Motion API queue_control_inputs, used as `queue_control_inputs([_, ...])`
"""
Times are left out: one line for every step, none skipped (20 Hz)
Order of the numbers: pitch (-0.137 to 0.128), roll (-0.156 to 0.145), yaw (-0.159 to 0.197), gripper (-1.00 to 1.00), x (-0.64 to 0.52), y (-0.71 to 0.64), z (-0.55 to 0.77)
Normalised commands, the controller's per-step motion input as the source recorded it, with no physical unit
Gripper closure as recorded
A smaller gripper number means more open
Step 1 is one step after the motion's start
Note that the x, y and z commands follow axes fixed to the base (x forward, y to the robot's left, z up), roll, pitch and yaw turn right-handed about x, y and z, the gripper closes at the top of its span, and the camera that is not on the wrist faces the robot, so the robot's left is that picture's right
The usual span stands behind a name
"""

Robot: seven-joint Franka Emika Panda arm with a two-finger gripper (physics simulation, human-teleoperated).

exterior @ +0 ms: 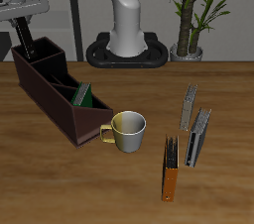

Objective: Place the green book into the right desk caddy's left compartment and place the black book into the right desk caddy's right compartment and place the orange book into the right desk caddy's right compartment

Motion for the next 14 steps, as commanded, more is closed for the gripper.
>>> queue_control_inputs([0.000,-0.040,-0.014,1.00,0.09,-0.09,-0.10])
queue_control_inputs([0.039,0.001,-0.010,1.00,0.06,-0.08,-0.10])
queue_control_inputs([0.006,-0.016,-0.019,1.00,0.04,-0.06,-0.04])
queue_control_inputs([0.011,-0.046,-0.011,1.00,0.07,-0.07,-0.07])
queue_control_inputs([0.002,0.019,-0.016,1.00,0.01,0.05,-0.01])
queue_control_inputs([0.025,0.023,-0.030,1.00,0.18,-0.02,-0.13])
queue_control_inputs([0.021,0.015,-0.023,1.00,0.17,0.10,-0.12])
queue_control_inputs([0.030,0.027,-0.011,1.00,0.16,0.09,-0.15])
queue_control_inputs([0.025,-0.004,-0.012,1.00,0.10,0.01,-0.14])
queue_control_inputs([0.044,0.012,0.039,1.00,0.05,0.14,-0.23])
queue_control_inputs([0.000,0.000,0.000,1.00,-0.07,0.03,0.01])
queue_control_inputs([0.000,0.000,0.000,1.00,0.00,0.00,0.00])
queue_control_inputs([0.129,0.071,-0.003,1.00,0.35,0.27,-0.79])
queue_control_inputs([0.042,-0.009,-0.021,1.00,0.16,0.00,-0.23])
